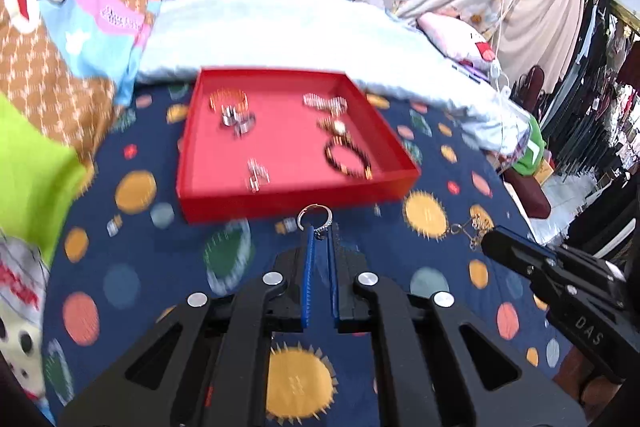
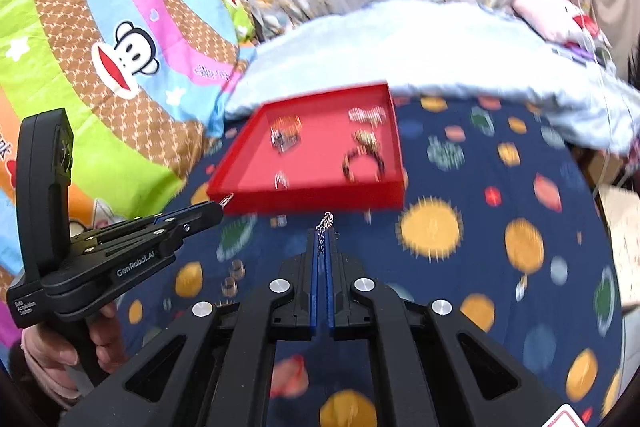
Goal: Organize jewelry
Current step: 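Lower the ring and earring into the red tray while both tools open, then withdraw both tools from the tray toward the gold hoop earrings, then grasp a gold hoop earring with the right tool while the left tool grasps the other hoop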
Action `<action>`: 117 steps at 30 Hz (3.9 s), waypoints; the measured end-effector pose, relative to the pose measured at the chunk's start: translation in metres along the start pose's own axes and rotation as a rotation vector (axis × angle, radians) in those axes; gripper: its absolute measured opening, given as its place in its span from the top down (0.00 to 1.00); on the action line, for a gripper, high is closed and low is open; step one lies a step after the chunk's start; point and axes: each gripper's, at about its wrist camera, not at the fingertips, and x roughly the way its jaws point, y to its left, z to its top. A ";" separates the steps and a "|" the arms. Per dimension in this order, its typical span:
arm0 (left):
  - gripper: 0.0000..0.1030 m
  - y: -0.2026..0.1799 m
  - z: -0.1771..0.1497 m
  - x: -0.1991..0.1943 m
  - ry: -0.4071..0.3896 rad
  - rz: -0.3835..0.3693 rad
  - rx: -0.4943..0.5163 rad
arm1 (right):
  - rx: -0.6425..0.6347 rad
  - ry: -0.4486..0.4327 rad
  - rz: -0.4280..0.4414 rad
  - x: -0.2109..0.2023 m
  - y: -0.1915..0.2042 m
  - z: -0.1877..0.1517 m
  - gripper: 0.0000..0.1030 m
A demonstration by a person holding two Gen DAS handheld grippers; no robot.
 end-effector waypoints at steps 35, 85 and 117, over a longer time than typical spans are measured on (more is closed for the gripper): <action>0.57 0.061 0.085 0.071 -0.035 0.155 -0.039 | -0.015 0.052 0.024 0.113 0.002 0.064 0.82; 0.55 0.098 -0.069 -0.006 0.113 0.255 -0.096 | -0.126 0.248 0.038 0.112 0.096 -0.071 0.86; 0.75 0.025 -0.064 0.056 0.147 0.194 0.031 | 0.022 0.201 0.006 0.061 0.030 -0.069 0.85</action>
